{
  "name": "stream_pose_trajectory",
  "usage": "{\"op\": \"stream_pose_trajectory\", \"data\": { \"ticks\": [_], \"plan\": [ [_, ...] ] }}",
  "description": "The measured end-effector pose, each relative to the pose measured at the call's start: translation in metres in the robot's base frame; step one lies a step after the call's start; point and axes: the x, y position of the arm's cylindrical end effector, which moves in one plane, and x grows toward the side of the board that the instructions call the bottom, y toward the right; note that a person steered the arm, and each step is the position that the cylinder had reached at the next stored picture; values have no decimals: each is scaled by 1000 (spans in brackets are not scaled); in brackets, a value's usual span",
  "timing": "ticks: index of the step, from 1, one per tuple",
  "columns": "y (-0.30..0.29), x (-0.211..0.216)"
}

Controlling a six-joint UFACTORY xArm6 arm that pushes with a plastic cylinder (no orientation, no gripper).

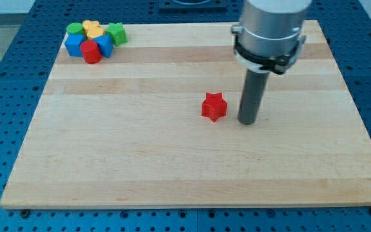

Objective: Push the red star into the group of blocks

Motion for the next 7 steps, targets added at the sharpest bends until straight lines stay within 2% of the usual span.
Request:
{"op": "stream_pose_trajectory", "data": {
  "ticks": [2, 4, 6, 7],
  "plan": [
    [-46, -25],
    [-90, -28],
    [-127, -83],
    [-167, -99]
  ]
}}
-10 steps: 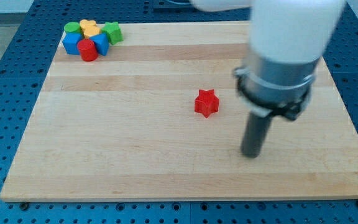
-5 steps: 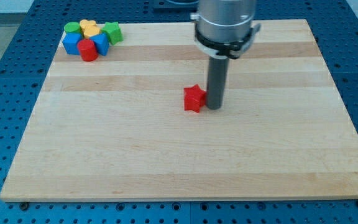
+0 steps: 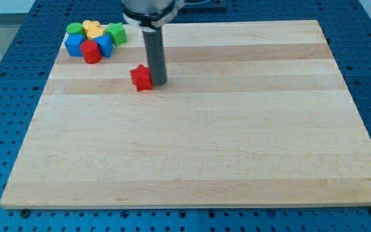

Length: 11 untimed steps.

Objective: Push the red star into the group of blocks

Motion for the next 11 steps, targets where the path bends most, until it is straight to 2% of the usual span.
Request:
{"op": "stream_pose_trajectory", "data": {
  "ticks": [1, 3, 4, 8, 10, 11],
  "plan": [
    [-29, 0],
    [-44, 36],
    [-68, 30],
    [-73, -65],
    [-72, -72],
    [-28, -73]
  ]
}}
